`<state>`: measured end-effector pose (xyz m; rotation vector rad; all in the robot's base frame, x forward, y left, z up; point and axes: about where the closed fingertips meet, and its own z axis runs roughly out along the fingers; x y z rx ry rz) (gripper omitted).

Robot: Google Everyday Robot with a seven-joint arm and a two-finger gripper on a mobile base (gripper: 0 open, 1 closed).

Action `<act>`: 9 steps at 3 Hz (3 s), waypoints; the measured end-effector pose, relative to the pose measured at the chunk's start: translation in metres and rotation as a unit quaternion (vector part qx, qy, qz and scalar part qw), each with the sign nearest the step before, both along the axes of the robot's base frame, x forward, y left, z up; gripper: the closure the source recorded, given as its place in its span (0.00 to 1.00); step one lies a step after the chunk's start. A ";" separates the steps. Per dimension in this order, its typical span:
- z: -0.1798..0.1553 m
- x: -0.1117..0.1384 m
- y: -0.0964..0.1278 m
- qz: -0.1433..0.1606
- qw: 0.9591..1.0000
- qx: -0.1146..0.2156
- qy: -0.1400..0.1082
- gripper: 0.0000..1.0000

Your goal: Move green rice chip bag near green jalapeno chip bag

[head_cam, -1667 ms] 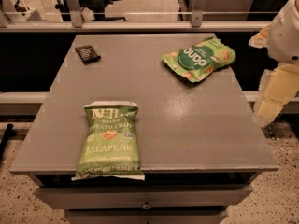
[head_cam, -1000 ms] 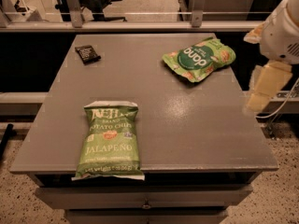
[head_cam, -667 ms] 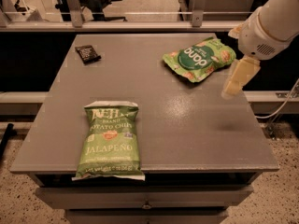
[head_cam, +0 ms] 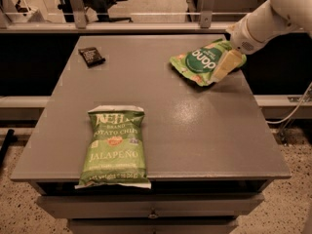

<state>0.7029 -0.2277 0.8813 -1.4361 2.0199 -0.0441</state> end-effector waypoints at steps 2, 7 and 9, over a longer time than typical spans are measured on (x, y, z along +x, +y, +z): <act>-0.017 0.044 -0.032 -0.041 0.999 0.021 -0.001 0.16; 0.038 -0.051 -0.015 -0.027 0.997 0.060 0.039 1.00; 0.043 -0.077 0.001 -0.016 0.996 0.067 0.054 0.59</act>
Offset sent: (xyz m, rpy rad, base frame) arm 0.0578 -0.0528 -0.0181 0.0488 0.0162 -0.1193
